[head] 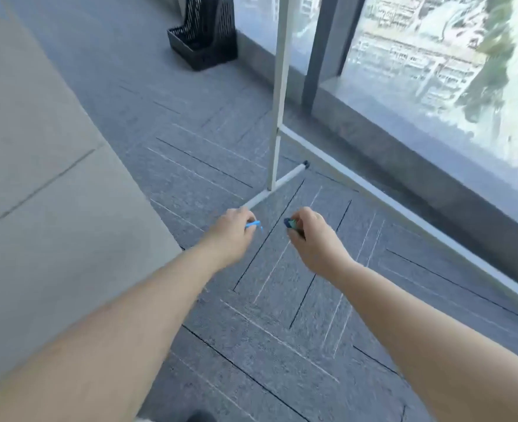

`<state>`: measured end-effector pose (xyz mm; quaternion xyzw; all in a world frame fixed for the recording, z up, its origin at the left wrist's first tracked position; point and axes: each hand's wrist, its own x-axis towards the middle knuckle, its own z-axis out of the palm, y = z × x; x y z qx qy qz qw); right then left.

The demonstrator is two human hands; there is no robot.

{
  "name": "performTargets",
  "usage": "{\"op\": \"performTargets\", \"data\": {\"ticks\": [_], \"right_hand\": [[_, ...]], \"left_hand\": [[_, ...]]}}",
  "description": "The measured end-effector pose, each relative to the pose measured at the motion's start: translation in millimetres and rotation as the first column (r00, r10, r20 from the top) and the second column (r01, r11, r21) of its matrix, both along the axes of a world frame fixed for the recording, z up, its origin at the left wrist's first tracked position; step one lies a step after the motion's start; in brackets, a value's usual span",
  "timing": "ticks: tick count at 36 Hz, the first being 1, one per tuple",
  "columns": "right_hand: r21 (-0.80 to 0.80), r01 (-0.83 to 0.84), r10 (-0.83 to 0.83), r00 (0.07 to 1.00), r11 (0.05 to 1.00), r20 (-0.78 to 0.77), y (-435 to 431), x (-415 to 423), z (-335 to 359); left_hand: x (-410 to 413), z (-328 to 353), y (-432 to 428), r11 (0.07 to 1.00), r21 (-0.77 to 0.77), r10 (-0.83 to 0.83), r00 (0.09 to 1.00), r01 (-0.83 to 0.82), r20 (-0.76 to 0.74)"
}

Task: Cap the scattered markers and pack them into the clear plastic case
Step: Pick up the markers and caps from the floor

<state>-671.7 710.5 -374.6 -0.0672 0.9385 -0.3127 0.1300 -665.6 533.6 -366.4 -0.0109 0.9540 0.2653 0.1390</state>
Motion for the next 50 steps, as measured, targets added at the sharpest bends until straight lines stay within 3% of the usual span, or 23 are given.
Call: {"op": "performTargets", "data": {"ticks": [13,20,27,32,44,50], "right_hand": [[-0.053,-0.189,0.169,0.951,0.981,-0.26,-96.6,116.7,304.6],[-0.107,-0.258,0.196,0.894,0.96,-0.402,-144.4,202.2,406.8],[-0.024,-0.372,0.315,0.817,0.928,-0.483,-188.8,274.1,458.8],[0.026,-0.495,0.444,0.754,0.869,-0.485,-242.7,297.0,469.1],[0.064,-0.647,0.597,0.656,0.76,-0.462,-411.5,263.8,440.0],[-0.03,-0.699,0.619,0.652,0.715,-0.439,-508.9,231.2,432.1]], "left_hand": [[163.4,325.9,-99.6,0.986,-0.081,0.101,0.908,-0.145,-0.406],[288.9,427.8,-161.9,0.958,-0.066,0.19,0.789,-0.28,-0.584],[385.4,462.0,-221.1,0.912,-0.105,0.259,0.755,-0.396,-0.603],[426.8,464.5,-267.6,0.869,-0.045,0.374,0.713,-0.493,-0.593],[441.0,438.1,-414.9,0.722,0.027,0.559,0.559,-0.691,-0.612],[430.7,425.0,-497.3,0.674,0.088,0.608,0.483,-0.733,-0.63]]}}
